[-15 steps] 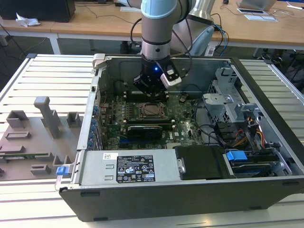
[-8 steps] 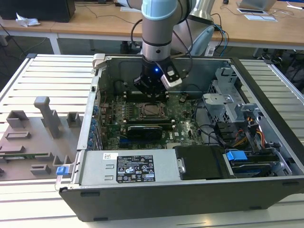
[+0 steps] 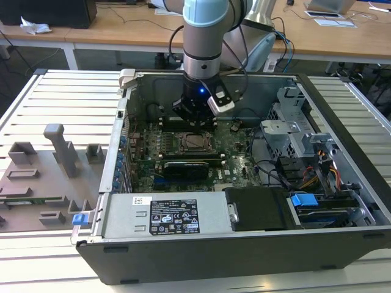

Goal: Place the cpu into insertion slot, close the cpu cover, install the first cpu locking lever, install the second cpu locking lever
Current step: 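Install the first cpu locking lever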

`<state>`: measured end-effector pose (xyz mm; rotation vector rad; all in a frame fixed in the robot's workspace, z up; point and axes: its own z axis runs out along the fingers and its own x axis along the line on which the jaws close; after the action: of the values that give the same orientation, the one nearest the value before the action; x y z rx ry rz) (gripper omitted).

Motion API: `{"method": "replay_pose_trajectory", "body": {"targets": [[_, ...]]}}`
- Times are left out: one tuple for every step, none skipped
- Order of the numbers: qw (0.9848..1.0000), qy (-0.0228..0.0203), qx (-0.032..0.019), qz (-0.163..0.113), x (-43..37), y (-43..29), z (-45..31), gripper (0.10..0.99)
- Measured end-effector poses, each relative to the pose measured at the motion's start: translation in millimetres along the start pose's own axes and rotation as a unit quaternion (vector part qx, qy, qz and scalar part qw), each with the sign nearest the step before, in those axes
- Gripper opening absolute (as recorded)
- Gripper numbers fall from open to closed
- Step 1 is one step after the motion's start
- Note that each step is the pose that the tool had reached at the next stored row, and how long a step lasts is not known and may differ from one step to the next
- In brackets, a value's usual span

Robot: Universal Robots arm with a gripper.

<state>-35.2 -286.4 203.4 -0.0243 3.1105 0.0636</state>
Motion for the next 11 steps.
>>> {"method": "replay_pose_trajectory", "body": {"targets": [[1.0,0.0,0.0004,0.0,-0.1,0.0,0.0,0.106],[1.0,0.0001,0.0007,0.0,-0.2,0.0,0.1,0.106],[1.0,0.0,0.0009,0.0,-0.6,-0.1,0.1,0.106],[1.0,0.0,0.001,0.0,-1.2,0.0,0.2,0.106],[1.0,0.0,0.0011,0.0,-2.7,-0.1,0.4,0.106],[1.0,-0.0001,0.0012,0.0,-4.0,-0.1,0.6,0.106],[1.0,-0.0001,0.001,0.0,-5.1,0.0,0.9,0.106],[1.0,0.0,0.001,0.0,-6.6,0.0,1.3,0.106],[1.0,0.0003,0.0012,0.0,-7.8,-0.1,1.5,0.106],[1.0,0.0004,0.0013,0.0,-9.4,-0.1,1.8,0.106],[1.0,0.0003,0.0011,0.0,-10.2,-0.1,2.1,0.106]]}}
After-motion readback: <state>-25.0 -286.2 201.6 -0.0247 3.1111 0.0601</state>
